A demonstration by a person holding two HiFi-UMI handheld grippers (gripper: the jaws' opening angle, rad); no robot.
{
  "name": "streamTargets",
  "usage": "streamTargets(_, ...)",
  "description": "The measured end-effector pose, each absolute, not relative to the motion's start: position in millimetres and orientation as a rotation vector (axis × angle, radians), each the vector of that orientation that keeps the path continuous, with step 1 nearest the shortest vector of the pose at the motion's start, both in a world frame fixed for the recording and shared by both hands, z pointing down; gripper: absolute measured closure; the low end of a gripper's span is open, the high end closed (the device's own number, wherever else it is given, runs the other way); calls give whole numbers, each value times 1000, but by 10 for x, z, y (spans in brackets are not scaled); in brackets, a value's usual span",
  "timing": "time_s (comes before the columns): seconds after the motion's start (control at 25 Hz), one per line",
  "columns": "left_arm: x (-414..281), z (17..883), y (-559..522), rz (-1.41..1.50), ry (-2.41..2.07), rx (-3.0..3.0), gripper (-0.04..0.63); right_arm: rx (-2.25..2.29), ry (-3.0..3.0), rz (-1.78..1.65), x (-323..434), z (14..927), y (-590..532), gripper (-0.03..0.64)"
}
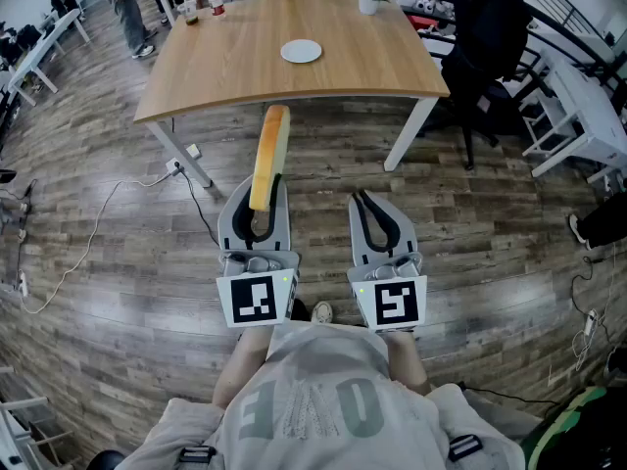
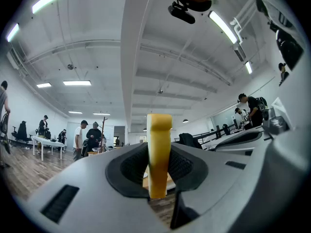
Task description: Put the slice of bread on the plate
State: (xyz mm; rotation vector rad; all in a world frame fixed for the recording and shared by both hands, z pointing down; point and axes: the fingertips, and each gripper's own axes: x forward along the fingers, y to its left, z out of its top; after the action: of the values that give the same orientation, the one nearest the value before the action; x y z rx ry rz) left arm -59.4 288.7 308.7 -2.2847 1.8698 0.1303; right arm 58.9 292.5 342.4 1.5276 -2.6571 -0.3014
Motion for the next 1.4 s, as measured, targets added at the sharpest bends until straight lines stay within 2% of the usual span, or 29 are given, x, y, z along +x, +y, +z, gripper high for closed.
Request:
streamTargets(0.6, -683, 3037, 2881, 146, 1882, -2220, 499, 1506, -2661, -407, 594, 3383, 2913, 584)
streamTargets(0.92, -1000, 3153, 2887, 106, 1979, -2152, 500, 1497, -2705, -293, 514, 3539, 2830, 586)
streamTargets(1.4, -1175, 3216, 1717, 174, 2030, -2135, 499, 1461, -2644, -346, 506, 3513, 1792, 586)
